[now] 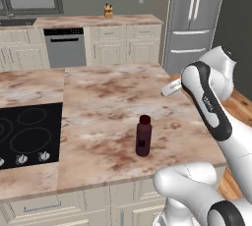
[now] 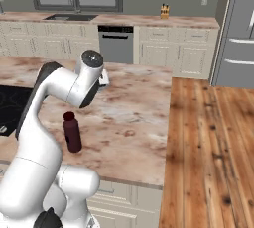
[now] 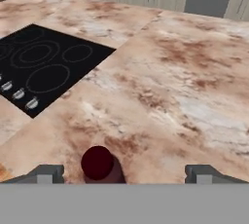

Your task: Pick the juice from the counter and place it in the open cabinet.

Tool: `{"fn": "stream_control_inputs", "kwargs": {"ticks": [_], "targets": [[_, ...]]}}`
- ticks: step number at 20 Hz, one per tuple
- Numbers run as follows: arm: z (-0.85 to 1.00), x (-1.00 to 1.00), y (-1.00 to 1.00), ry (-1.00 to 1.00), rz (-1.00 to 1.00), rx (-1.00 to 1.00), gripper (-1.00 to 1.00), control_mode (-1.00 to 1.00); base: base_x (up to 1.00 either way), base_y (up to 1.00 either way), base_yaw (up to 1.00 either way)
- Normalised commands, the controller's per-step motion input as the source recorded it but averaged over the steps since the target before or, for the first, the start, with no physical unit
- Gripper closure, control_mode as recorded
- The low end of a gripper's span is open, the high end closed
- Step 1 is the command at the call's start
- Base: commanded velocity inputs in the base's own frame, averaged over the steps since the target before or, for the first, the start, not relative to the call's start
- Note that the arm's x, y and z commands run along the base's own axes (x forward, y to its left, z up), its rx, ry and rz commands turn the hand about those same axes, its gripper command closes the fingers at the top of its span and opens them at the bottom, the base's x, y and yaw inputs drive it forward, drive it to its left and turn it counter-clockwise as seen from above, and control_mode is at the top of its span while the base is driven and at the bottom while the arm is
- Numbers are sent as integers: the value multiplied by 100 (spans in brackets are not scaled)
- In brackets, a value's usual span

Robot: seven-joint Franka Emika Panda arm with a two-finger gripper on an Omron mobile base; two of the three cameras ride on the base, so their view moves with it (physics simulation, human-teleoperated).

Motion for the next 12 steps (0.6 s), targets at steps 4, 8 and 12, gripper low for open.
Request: {"fn": "stream_control_inputs", "kwargs": {"ticks": [4,8,12], "targets": [[0,0,0,-9,24,10,-100,-100,0,0,0],[0,0,0,-10,25,10,-100,-100,0,0,0],[-4,0,0,-17,24,8,-100,-100,0,0,0]]}}
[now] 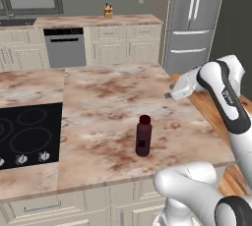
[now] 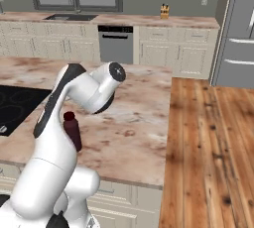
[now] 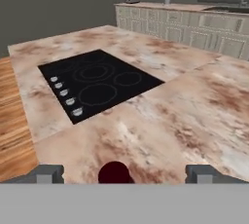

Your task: Pick the juice from the counter and place it in the open cabinet.

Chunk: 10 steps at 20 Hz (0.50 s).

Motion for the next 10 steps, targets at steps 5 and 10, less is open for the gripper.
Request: {"fn": "stream_control_inputs", "kwargs": {"ticks": [5,10], "targets": [[-9,0,0,-18,21,3,-100,-100,0,0,0],[-29,0,0,-10,9,0,-100,-100,0,0,0]]}}
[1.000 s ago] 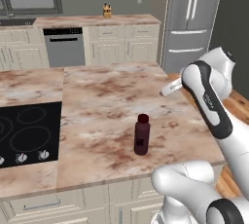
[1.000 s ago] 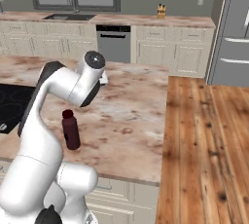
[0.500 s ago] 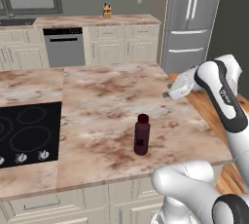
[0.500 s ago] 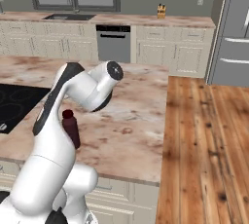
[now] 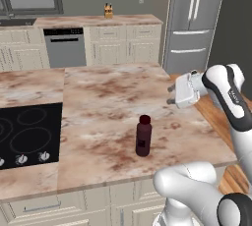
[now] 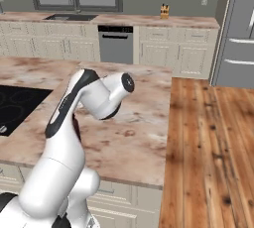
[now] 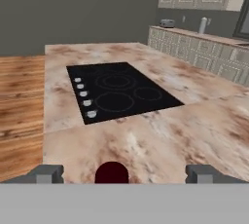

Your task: Pick the juice from the counter and place it in the open cabinet.

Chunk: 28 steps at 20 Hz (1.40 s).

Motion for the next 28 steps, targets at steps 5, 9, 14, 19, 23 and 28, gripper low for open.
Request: {"fn": "stream_control_inputs", "kwargs": {"ticks": [5,9,14,19,23,28], "targets": [[-53,0,0,-14,5,0,-100,-100,0,0,0],[-49,0,0,-14,10,1,-100,-100,0,0,0],[-41,0,0,-5,10,0,-100,-100,0,0,0],[-29,-1,0,0,10,0,-100,-100,0,0,0],[-28,0,1,0,7,0,-100,-100,0,0,0],[-28,0,2,0,6,0,-100,-100,0,0,0]]}}
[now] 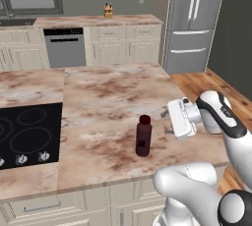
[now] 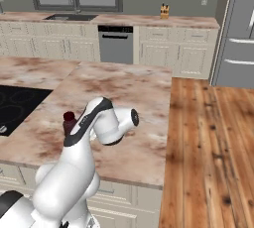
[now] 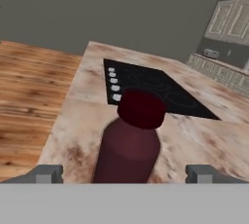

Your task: Pick the juice from the counter and place it in the open cabinet.

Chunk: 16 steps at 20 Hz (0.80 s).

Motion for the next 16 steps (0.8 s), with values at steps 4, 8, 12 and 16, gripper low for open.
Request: {"fn": "stream_control_inputs", "kwargs": {"ticks": [4,8,12,16], "targets": [[-28,0,6,0,6,0,-100,-100,0,0,0],[-35,0,15,3,3,0,-100,-100,0,0,0],[-37,0,22,3,2,0,-100,-100,0,0,0],[-25,0,18,4,0,0,-100,-100,0,0,0]]}}
